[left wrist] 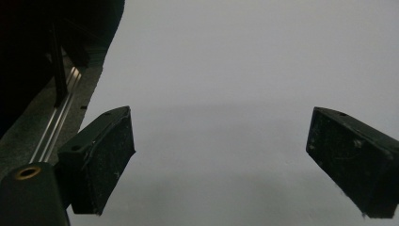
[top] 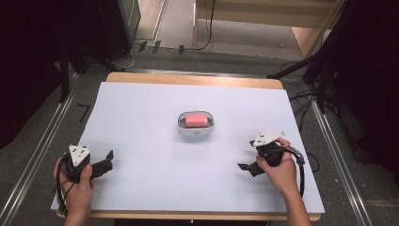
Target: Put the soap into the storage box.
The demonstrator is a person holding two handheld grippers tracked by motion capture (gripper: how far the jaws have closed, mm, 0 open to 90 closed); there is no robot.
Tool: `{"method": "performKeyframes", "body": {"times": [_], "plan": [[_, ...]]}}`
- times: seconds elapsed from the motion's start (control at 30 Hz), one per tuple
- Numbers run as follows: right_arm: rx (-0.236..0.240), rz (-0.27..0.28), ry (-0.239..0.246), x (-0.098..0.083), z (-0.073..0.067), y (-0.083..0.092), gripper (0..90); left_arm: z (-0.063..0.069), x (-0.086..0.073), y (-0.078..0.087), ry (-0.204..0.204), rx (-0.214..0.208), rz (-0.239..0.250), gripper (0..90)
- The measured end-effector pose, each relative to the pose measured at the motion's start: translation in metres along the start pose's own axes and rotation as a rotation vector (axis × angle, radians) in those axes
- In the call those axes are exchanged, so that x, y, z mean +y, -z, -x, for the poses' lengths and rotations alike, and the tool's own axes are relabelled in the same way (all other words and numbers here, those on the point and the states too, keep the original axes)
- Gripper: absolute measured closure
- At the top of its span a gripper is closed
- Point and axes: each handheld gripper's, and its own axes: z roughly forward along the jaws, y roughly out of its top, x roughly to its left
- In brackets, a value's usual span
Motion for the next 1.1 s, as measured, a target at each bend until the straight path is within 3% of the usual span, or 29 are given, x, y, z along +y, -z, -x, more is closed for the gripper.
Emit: {"method": "performKeyframes", "body": {"times": [0.53, 0.77, 1.1], "plan": [[-0.008, 0.116, -0.060, -0.038, -0.001, 0.022, 0.0, 0.000, 0.000, 0.000, -0.004, 0.002, 0.000, 8.9], [-0.020, 0.163, -0.110, -0.056, -0.001, 0.031, 0.0, 0.000, 0.000, 0.000, -0.004, 0.003, 0.001, 8.9], [-0.064, 0.232, -0.175, -0.079, 0.001, 0.044, 0.0, 0.000, 0.000, 0.000, -0.003, 0.003, 0.001, 8.9]]}}
